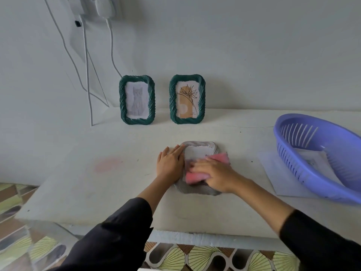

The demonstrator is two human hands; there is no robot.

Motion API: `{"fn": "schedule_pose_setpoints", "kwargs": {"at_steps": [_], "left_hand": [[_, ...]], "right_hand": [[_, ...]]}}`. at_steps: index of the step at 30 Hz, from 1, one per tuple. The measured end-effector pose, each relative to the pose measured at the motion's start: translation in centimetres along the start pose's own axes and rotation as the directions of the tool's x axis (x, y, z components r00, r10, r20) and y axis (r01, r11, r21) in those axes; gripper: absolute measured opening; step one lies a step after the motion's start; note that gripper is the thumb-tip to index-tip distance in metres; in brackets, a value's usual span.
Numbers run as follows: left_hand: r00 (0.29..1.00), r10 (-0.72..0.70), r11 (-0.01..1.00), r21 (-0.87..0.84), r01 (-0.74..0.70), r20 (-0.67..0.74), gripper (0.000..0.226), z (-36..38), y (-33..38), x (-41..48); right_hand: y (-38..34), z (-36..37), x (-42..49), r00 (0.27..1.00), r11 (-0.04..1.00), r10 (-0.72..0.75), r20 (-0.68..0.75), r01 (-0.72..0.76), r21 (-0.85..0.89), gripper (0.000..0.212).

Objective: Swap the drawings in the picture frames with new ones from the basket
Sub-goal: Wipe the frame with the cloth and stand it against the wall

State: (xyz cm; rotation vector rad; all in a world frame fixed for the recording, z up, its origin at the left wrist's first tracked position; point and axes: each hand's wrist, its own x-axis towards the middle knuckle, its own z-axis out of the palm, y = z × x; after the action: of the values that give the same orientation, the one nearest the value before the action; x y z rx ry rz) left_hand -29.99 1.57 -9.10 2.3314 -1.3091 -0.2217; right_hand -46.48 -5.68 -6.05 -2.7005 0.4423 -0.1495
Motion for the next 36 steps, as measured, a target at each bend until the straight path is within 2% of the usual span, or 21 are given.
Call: {"fn": "schedule_pose_setpoints", "kwargs": {"at_steps": [3, 7, 9, 12, 16, 18, 20, 23, 26, 28, 30, 33, 36], "left_hand": [[1.0, -0.016, 1.0, 0.001, 0.016, 0.015, 0.044, 0.0, 0.1, 0.1], [1.0, -0.016, 1.0, 0.007, 0.016, 0.019, 0.044, 0.0, 0.1, 0.1], [1.0, -0.021, 1.0, 0.002, 0.021, 0.016, 0.044, 0.0, 0.2, 0.0], [1.0, -0.026, 1.0, -0.012, 0.027, 0.01, 0.043, 0.0, 0.2, 0.1], [1.0, -0.022, 1.0, 0.002, 0.022, 0.003, 0.044, 0.2, 0.0, 0.3], [1.0, -0.017, 1.0, 0.002, 0.017, 0.011, 0.044, 0.1, 0.0, 0.2], [1.0, -0.011, 1.0, 0.003, 0.011, 0.02, 0.044, 0.0, 0.1, 0.2], [0.999, -0.022, 1.0, 0.005, 0.021, 0.036, 0.044, -0.1, 0.2, 0.1], [0.999, -0.022, 1.0, 0.001, 0.022, 0.027, 0.044, -0.3, 0.3, -0.1], [1.0, -0.005, 1.0, 0.002, 0.005, 0.028, 0.044, -0.3, 0.2, -0.1], [1.0, -0.001, 1.0, -0.006, 0.001, 0.023, 0.044, -0.2, 0.0, 0.0], [1.0, -0.019, 0.999, -0.028, 0.019, 0.022, 0.043, -0.2, 0.1, 0.1], [1.0, -0.018, 0.999, -0.026, 0.019, 0.018, 0.043, -0.1, 0.1, 0.2]], "right_hand": [[1.6, -1.5, -3.2, 0.999, 0.998, -0.041, 0.003, 0.041, -0.043, 0.052], [3.9, -3.4, 0.4, 0.985, 0.982, 0.151, -0.084, -0.159, -0.1, 0.046], [3.5, -2.9, 2.8, 0.979, 0.981, 0.178, -0.103, -0.185, -0.065, 0.047], [1.7, -1.2, 2.9, 0.997, 0.997, 0.071, -0.038, -0.072, -0.026, 0.053], [0.9, -0.6, -2.2, 0.995, 0.995, -0.099, 0.024, 0.098, 0.007, 0.054], [2.6, -1.7, -2.6, 0.999, 0.999, -0.036, 0.006, 0.037, -0.04, 0.052], [4.0, -2.6, -0.9, 0.995, 0.993, 0.084, -0.045, -0.087, -0.075, 0.048], [3.0, -2.7, 2.4, 0.974, 0.979, 0.196, -0.116, -0.202, -0.039, 0.048], [0.3, -0.7, 3.6, 0.987, 0.993, 0.115, -0.109, -0.119, -0.027, 0.054], [-0.6, 0.4, 2.7, 0.997, 0.999, 0.031, -0.069, -0.033, -0.024, 0.053], [-0.2, 0.4, 0.9, 1.0, 1.0, 0.007, -0.019, -0.006, 0.009, 0.053], [1.3, -1.1, -1.4, 0.999, 0.999, 0.024, 0.026, -0.023, -0.049, 0.055], [2.5, -2.6, -1.2, 0.99, 0.986, 0.133, -0.035, -0.136, -0.095, 0.051]]}}
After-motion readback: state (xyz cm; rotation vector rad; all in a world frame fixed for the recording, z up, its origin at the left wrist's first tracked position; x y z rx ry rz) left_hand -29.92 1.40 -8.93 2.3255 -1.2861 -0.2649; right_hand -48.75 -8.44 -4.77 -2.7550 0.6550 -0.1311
